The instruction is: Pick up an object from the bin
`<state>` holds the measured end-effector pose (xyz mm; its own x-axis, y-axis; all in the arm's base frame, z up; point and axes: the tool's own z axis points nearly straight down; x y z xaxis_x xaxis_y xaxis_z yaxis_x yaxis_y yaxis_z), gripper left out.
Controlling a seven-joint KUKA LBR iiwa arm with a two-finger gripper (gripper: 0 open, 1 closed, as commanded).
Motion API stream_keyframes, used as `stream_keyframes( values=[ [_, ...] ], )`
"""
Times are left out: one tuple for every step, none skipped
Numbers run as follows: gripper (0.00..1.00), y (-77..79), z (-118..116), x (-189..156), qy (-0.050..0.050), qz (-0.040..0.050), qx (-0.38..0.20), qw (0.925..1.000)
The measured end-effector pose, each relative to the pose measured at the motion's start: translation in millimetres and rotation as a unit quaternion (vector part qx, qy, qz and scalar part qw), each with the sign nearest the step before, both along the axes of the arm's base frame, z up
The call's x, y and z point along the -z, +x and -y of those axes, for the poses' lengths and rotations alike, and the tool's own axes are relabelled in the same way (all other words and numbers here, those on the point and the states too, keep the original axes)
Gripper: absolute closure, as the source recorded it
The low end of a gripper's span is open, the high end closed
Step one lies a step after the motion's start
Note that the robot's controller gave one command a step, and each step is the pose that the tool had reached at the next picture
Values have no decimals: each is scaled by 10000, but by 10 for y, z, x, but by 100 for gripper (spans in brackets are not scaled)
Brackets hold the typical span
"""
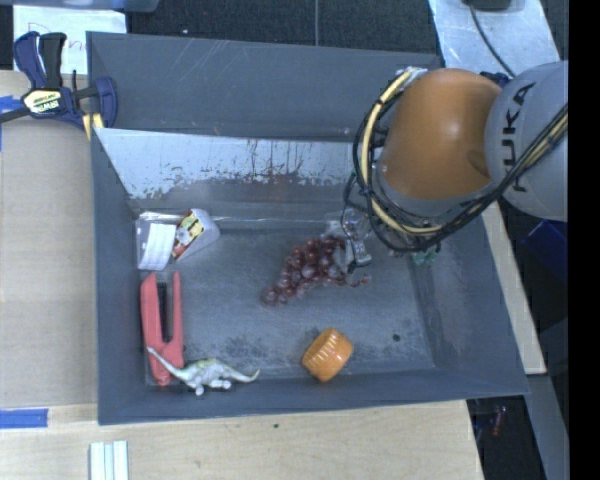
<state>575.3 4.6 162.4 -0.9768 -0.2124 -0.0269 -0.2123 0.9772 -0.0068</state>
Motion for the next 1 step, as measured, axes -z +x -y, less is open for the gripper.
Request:
stream_keyframes(
  values=[
    [100, -5, 1, -162, -1, -9, 3, 10000]
  ],
)
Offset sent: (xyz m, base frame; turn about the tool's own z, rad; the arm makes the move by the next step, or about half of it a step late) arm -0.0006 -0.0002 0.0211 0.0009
